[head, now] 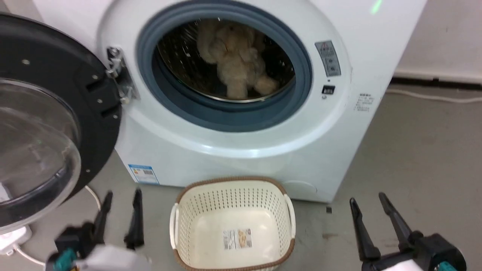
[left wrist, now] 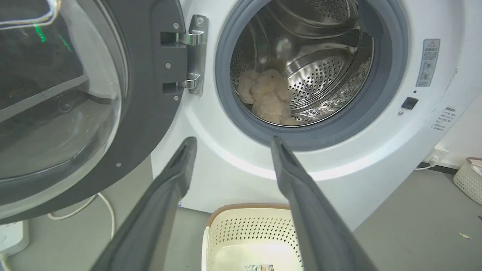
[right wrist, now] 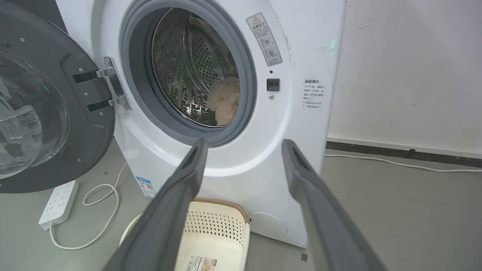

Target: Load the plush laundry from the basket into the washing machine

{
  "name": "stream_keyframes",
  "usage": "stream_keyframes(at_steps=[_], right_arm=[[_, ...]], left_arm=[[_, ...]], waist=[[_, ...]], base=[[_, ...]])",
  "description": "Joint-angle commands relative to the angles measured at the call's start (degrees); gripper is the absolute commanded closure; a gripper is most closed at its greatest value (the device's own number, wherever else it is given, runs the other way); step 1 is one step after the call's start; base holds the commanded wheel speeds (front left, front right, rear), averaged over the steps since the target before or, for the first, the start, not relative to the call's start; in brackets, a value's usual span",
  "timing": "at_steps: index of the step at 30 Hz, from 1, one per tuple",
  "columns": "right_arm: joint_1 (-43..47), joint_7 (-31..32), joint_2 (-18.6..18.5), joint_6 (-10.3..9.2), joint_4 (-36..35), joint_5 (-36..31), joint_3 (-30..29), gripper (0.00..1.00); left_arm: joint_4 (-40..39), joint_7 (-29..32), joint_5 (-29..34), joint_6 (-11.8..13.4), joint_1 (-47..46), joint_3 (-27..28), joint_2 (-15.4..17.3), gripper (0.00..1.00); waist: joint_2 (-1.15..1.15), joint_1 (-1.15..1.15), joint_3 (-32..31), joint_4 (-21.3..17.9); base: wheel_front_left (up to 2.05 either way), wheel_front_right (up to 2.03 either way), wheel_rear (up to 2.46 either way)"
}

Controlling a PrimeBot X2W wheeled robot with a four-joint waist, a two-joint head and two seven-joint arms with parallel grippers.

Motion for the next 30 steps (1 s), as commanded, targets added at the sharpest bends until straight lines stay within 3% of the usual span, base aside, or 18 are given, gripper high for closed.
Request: stream_keyframes(at_steps=[1,12,26,27,30], right_arm=[[1.15,-0.25,0.07,0.05,0.08,-0.17,0.09,0.00],[3.91,-0.25,0.07,0.05,0.24,-0.33,-1.53,0.00],[4.22,-0.25,0.07,0.05,2.01,-0.93,-1.73,0.00],[3.54,0.02,0.00,0.00,1.90,-0.66,-1.78,1.00],[3.48,0.07,0.00,0.00,1.88,-0.65,-1.83,1.00]], left_arm=[[-0.92,-0.30,0.74,-0.42,1.64,0.49,-0.81,0.00],[-5.76,-0.30,10.77,-4.12,9.86,3.43,-6.37,0.00],[-5.09,-0.30,13.78,-6.48,10.15,7.47,-9.92,0.00],[-5.21,0.02,13.84,-6.32,10.06,7.32,-9.66,1.00],[-5.23,0.07,13.87,-6.29,10.04,7.23,-9.62,1.00]], waist=[[0.00,0.01,-1.35,0.52],[0.00,0.01,-3.12,0.66],[0.00,0.01,-3.16,0.92],[0.00,0.01,-3.16,0.92],[0.00,0.01,-3.16,0.91]], base=[[0.00,0.00,0.00],[0.00,0.00,0.00],[0.00,0.00,0.00],[0.00,0.00,0.00],[0.00,0.00,0.00]])
